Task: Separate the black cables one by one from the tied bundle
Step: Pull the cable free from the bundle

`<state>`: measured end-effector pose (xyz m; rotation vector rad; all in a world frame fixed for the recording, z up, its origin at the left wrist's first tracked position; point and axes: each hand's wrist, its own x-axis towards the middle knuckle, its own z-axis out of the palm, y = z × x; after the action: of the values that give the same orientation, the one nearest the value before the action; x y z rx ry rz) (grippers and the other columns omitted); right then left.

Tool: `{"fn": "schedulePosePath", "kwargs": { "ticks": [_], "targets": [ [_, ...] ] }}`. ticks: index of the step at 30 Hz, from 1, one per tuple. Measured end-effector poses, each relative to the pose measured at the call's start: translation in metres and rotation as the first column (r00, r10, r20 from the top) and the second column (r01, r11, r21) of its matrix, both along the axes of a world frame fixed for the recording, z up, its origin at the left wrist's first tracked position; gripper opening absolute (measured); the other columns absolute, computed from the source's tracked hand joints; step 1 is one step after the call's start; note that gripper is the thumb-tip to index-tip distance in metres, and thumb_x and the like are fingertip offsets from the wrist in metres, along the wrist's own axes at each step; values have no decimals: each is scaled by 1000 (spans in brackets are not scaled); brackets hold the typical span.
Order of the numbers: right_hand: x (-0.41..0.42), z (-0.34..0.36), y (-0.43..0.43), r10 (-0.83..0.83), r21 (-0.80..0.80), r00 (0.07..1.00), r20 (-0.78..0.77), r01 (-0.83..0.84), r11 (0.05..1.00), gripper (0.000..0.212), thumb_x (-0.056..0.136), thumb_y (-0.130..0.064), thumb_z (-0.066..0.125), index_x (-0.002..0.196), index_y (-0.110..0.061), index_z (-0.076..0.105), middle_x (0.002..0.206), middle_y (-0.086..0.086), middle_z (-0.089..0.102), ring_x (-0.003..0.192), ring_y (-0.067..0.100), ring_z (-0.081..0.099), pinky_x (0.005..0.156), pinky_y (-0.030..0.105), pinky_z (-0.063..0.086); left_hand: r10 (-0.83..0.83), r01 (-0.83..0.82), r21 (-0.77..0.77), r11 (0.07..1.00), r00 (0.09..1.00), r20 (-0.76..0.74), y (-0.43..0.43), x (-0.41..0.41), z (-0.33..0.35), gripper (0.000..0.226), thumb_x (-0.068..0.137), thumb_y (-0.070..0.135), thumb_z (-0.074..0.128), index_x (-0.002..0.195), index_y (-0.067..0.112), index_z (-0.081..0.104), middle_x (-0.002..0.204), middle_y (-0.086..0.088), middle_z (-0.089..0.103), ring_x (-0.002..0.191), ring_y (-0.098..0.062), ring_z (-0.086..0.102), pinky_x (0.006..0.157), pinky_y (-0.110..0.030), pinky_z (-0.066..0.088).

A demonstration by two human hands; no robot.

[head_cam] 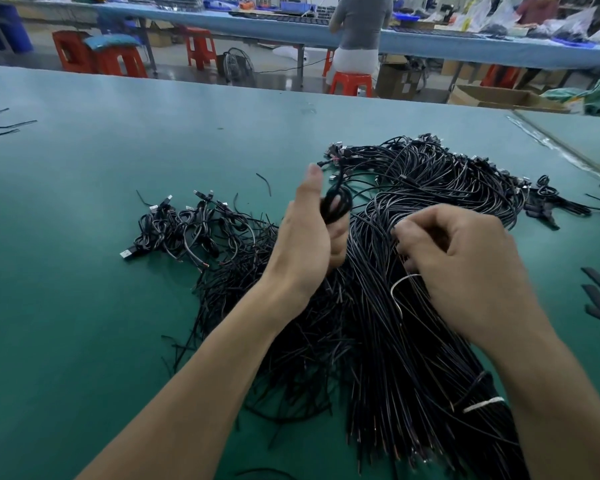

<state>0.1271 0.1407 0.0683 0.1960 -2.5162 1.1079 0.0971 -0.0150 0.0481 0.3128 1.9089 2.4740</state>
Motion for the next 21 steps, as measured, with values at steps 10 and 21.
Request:
{"fn": "schedulePosePath", "kwargs": {
  "ticks": [10,21],
  "targets": [
    [4,6,-6,201,121,966,-164,-182,976,10,94,-13,64,90,-19,70,82,-9,64,76,7,56,69,13,40,-200,201,-8,980,977,72,8,3,0,44,101,42,35,84,4,47,43,11,23,35,-8,15,39,-11,17],
    [11,8,-11,301,318,951,-69,-265,910,20,95,-31,54,92,-23,71,85,-8,58,84,17,56,72,45,49,142,-123,-145,982,981,130,16,4,-1,50,106,42,39,63,17,39,44,4,33,33,-9,29,37,-15,23]
  ]
}}
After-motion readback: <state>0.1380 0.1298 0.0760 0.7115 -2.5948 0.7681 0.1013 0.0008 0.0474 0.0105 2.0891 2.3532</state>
